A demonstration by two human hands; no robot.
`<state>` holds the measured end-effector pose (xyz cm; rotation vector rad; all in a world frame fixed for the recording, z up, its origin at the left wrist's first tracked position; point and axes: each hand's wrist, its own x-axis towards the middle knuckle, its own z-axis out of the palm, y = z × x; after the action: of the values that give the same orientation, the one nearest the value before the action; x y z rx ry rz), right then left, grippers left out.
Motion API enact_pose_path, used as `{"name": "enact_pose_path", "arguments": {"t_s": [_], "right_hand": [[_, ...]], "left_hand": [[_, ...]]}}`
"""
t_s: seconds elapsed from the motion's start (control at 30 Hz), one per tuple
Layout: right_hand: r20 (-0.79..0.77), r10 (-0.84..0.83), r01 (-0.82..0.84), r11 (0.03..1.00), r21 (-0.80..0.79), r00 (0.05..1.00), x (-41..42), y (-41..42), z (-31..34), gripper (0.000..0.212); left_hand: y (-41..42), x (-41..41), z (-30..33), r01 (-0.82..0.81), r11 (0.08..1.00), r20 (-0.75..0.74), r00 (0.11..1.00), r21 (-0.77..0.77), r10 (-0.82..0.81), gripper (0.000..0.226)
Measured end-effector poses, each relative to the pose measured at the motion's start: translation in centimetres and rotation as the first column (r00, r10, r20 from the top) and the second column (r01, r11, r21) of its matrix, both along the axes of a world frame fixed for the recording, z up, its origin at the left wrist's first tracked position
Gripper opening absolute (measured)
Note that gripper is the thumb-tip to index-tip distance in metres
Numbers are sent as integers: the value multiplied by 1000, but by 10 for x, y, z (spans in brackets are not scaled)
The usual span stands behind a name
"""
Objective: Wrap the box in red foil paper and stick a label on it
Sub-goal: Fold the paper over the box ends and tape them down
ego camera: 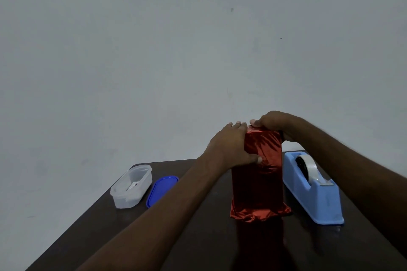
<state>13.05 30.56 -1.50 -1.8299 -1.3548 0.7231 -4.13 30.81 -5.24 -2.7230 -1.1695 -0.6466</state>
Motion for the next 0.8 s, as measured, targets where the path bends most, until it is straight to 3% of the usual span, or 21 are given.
{"name": "enact_pose_path", "arguments": {"t_s": [0.2,0.5,0.6,0.67,0.73,0.8], "right_hand": [[-166,62,-59,998,24,984,7,-2,-4,41],[-213,8,10,996,86,977,5,-3,-6,26],[-176,-153,200,934,296,972,2,-6,-19,32],[-61,-335,313,781,540,940,-2,-16,-36,39],[26,-406,274,660,699,914,-12,-33,-60,38],[136,-367,147,646,749,920,-21,-46,-86,38]], "left_hand": [[-2,-1,2,2,1000,-11,1000,20,-2,102],[0,2,3,12,1000,28,1000,15,-12,84],[1,2,-4,48,999,140,989,-4,-47,80],[2,2,-14,73,997,227,972,-35,-64,89],[0,1,-24,95,994,345,936,-49,-73,91],[-2,-2,-35,102,993,497,865,-57,-60,92]]}}
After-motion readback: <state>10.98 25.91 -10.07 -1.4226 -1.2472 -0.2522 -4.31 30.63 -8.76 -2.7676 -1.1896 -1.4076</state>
